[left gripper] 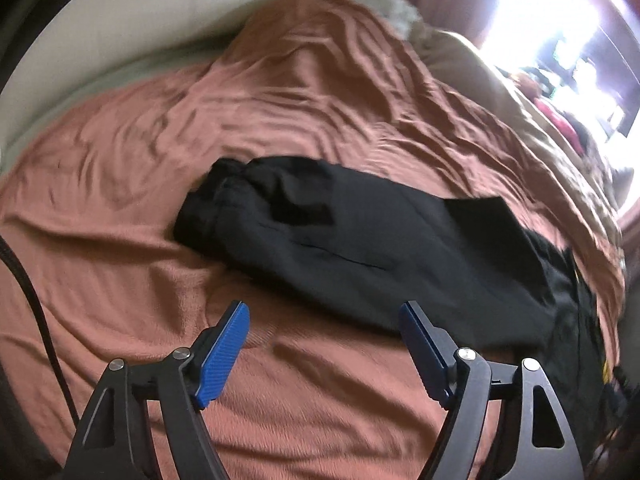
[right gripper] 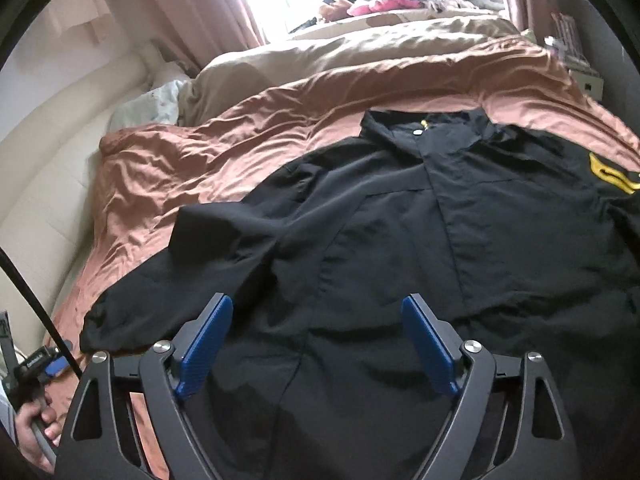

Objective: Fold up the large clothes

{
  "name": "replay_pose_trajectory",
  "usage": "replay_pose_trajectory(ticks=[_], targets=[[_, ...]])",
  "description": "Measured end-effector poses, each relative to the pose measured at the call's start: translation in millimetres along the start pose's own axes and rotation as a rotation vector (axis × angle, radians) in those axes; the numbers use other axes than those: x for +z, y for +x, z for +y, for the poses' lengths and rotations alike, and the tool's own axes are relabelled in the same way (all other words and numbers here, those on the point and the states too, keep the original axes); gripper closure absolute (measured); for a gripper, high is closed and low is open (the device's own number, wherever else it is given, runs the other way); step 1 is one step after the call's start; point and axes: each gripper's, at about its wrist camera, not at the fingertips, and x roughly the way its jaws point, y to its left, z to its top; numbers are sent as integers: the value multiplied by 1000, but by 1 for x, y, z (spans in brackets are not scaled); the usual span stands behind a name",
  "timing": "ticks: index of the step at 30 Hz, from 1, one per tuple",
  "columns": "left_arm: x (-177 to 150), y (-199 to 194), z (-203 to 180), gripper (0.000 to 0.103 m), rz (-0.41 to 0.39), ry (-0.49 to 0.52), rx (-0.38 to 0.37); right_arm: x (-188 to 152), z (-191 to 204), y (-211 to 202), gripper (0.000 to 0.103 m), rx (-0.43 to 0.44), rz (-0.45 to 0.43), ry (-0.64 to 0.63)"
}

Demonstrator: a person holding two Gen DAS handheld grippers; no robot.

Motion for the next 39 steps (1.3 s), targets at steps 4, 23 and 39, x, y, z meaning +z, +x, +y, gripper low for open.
replay_pose_trajectory(ticks=[4, 23, 39], targets=[[6, 30, 14, 34, 55, -92, -2, 8, 7, 35, 38, 16, 59, 13], [38, 28, 10, 98, -72, -117, -34, 27, -15, 155, 78, 257, 131, 241], [79, -95, -108, 102, -245, 75, -283, 41, -17, 168, 86, 284, 245, 289]])
